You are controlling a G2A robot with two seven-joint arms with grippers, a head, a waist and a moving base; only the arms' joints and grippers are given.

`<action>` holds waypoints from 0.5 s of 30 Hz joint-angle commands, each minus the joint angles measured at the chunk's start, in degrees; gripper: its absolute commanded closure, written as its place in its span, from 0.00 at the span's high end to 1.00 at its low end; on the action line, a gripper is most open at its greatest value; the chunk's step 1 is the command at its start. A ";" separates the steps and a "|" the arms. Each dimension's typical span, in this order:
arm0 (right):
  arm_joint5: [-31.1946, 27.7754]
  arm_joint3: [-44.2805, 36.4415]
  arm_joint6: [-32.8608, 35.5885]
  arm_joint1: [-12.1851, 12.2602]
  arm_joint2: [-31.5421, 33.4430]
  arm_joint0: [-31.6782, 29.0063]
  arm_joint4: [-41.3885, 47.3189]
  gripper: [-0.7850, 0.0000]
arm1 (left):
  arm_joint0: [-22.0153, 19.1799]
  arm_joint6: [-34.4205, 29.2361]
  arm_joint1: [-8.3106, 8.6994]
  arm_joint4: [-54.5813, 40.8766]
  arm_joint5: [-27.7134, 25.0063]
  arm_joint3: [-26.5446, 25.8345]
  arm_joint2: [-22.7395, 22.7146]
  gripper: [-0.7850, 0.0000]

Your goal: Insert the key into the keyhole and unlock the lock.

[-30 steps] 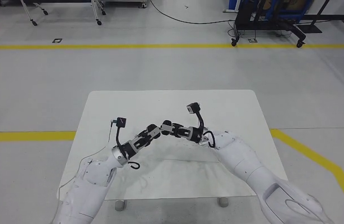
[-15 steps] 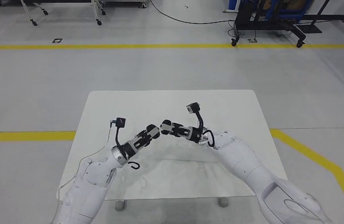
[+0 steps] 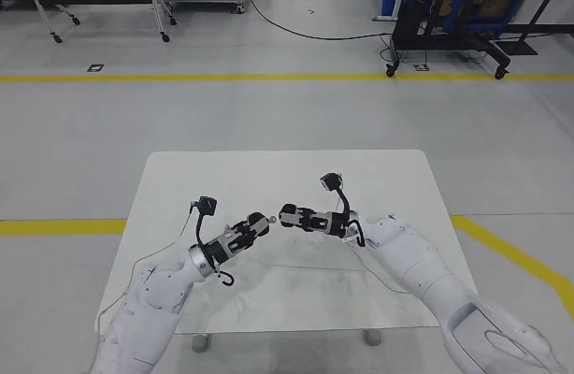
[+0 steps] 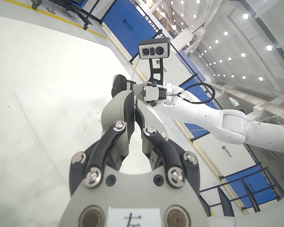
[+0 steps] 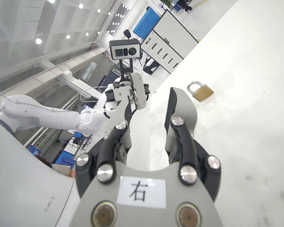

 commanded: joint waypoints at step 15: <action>1.67 -4.33 1.67 2.41 -2.35 -0.58 1.22 0.18 | -0.79 -1.11 0.35 1.10 -0.21 0.51 1.68 0.00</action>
